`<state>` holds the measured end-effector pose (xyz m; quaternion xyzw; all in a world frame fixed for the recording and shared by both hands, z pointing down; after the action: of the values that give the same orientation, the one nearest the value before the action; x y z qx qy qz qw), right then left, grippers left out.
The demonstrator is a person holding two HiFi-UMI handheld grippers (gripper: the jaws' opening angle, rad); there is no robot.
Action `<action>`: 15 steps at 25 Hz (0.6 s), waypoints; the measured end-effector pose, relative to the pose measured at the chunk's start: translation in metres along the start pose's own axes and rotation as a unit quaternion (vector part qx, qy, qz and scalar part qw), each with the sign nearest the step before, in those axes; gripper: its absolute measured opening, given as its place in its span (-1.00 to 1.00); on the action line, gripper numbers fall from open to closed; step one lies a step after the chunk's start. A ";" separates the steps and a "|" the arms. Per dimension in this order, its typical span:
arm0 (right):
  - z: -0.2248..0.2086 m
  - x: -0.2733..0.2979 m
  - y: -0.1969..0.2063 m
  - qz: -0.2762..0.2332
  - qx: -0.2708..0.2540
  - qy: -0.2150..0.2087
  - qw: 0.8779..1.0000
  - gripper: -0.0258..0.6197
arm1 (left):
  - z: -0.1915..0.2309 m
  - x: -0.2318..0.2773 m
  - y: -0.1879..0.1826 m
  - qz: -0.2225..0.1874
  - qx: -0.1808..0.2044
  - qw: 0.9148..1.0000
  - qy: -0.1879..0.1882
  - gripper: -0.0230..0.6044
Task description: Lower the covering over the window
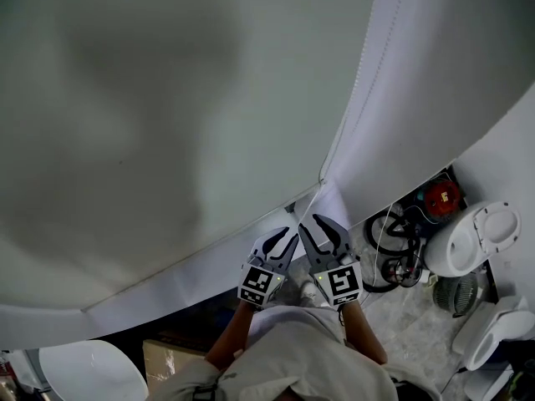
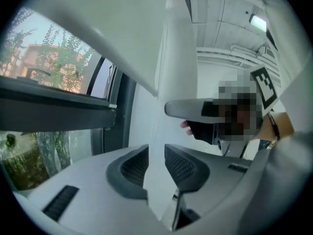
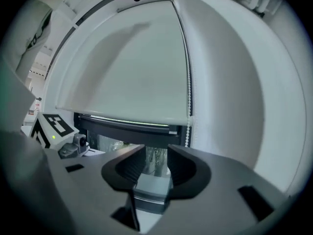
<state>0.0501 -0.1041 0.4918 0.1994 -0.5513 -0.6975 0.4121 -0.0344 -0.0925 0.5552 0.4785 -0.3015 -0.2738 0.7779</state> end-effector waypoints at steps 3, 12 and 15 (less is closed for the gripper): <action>-0.005 -0.019 -0.012 -0.024 0.008 0.008 1.000 -0.53 | -0.020 -0.010 -0.022 -0.023 0.011 1.000 0.014 -0.62; -0.011 -0.047 -0.035 -0.073 0.008 0.021 0.997 -0.55 | -0.047 -0.030 -0.059 -0.066 0.035 0.997 0.026 -0.62; -0.010 -0.050 -0.036 -0.072 -0.015 0.015 0.997 -0.59 | -0.052 -0.033 -0.071 -0.083 0.044 0.995 0.025 -0.63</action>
<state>0.0734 -0.0689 0.4459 0.2433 -0.5188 -0.7302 0.3721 -0.0287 -0.0667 0.4653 0.5423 -0.2531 -0.3123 0.7378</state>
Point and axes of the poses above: the fingertips, and each gripper's own axes: x forward along the fingers, z to its left, y out of its underside, the point moved 5 cm from there along -x, backward along the fingers, and after that the axes turned 14 degrees about -x, right-handed, at the moved point
